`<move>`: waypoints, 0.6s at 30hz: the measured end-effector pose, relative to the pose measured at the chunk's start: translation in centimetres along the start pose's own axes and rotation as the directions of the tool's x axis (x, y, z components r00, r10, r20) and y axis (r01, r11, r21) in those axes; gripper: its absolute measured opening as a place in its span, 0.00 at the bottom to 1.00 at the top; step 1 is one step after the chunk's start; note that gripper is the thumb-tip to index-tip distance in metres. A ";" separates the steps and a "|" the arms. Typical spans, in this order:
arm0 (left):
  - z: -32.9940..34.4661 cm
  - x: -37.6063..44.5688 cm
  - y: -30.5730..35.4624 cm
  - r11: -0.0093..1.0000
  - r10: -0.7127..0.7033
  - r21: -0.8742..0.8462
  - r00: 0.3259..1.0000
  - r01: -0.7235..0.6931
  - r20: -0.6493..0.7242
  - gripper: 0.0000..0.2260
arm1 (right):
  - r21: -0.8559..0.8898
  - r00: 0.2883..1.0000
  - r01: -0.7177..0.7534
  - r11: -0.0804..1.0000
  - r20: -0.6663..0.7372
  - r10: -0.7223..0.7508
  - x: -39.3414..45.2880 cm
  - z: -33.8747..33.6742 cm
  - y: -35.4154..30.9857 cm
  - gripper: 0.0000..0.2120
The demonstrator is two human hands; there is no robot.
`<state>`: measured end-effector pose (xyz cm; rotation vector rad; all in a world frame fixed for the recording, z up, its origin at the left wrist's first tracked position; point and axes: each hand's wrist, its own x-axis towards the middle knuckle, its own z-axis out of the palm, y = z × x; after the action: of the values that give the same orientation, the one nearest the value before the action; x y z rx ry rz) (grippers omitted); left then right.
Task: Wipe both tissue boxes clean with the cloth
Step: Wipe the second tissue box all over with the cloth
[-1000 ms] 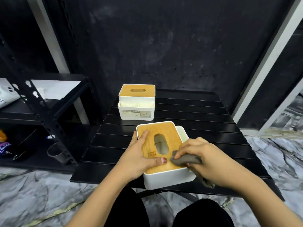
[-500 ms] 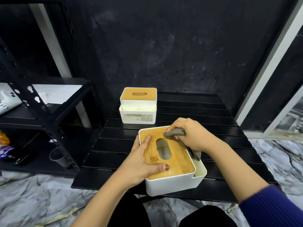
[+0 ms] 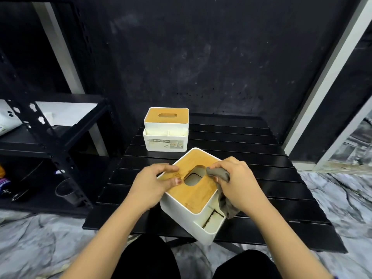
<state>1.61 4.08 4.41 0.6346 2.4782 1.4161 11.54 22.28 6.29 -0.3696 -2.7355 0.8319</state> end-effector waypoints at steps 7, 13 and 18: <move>3.5 -4.0 0.1 0.999 -0.048 -0.010 0.995 0.048 -0.089 0.31 | -0.034 0.998 -0.044 0.998 -0.048 0.043 -0.1 0.3 -0.4 0.11; 3.1 -3.6 0.3 0.994 -0.054 -0.097 0.999 0.053 -0.005 0.36 | -0.174 0.995 0.097 0.980 0.053 -0.089 -1.7 0.3 -1.8 0.13; 2.5 -3.2 0.0 0.993 -0.022 -0.116 0.999 0.028 0.048 0.37 | -0.077 0.986 0.119 0.990 0.123 -0.109 -1.8 0.0 -1.6 0.13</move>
<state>5.41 4.48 3.11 0.6032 2.3396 1.5066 12.97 20.44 6.88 -0.1831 -2.8771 0.7329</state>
